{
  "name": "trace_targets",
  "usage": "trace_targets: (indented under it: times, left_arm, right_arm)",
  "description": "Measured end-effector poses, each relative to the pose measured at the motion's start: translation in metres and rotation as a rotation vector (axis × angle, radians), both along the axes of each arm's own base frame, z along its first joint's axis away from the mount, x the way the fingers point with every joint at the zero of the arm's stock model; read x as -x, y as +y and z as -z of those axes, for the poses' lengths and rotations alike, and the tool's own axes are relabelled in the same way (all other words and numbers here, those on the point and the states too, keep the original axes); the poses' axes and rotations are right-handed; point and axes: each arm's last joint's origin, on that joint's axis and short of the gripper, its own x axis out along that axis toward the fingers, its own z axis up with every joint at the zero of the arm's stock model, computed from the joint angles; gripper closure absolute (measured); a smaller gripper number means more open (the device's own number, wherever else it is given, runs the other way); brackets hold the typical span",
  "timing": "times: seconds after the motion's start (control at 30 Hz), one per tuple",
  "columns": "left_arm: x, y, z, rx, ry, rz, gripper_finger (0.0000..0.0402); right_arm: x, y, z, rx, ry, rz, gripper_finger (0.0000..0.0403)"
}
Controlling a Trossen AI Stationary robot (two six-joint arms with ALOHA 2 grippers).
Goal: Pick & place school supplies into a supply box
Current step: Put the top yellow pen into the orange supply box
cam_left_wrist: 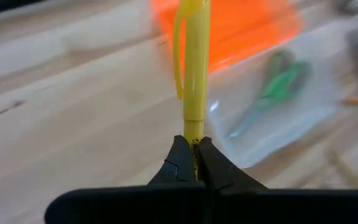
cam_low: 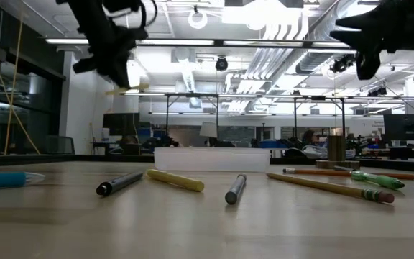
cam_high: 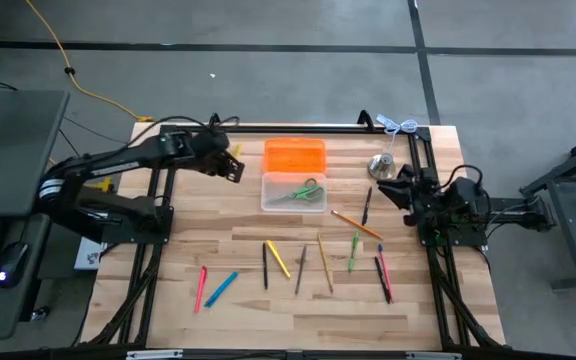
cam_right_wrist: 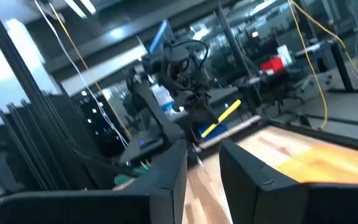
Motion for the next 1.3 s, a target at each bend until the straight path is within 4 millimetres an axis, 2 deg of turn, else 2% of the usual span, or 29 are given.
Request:
trace_targets:
  times: [0.2, 0.47, 0.57, 0.77, 1.03, 1.3]
  left_arm:
    - [-0.002, -0.002, -0.033, -0.03, -0.261, 0.067, 0.0388]
    - [-0.017, -0.012, -0.053, -0.057, -0.51, 0.182, 0.039]
    - [-0.021, -0.019, -0.057, -0.062, -0.546, 0.202, 0.039]
    - [-0.026, -0.031, -0.062, -0.102, -0.594, 0.221, 0.039]
    - [-0.029, -0.034, -0.066, -0.136, -0.621, 0.283, 0.039]
    - [-0.032, -0.036, -0.076, -0.189, -0.716, 0.411, 0.039]
  right_arm:
    - [-0.005, 0.001, -0.005, 0.003, -0.047, -0.038, 0.0329]
    - [-0.024, 0.003, -0.014, 0.001, -0.121, -0.129, 0.0329]
    - [-0.037, 0.003, -0.022, 0.0, -0.077, -0.158, 0.0329]
    - [-0.067, 0.004, -0.055, 0.085, -0.012, -0.186, 0.0329]
    - [-0.104, 0.003, -0.088, 0.16, 0.129, -0.177, 0.0329]
    - [-0.136, 0.002, -0.107, 0.207, 0.167, -0.171, 0.0329]
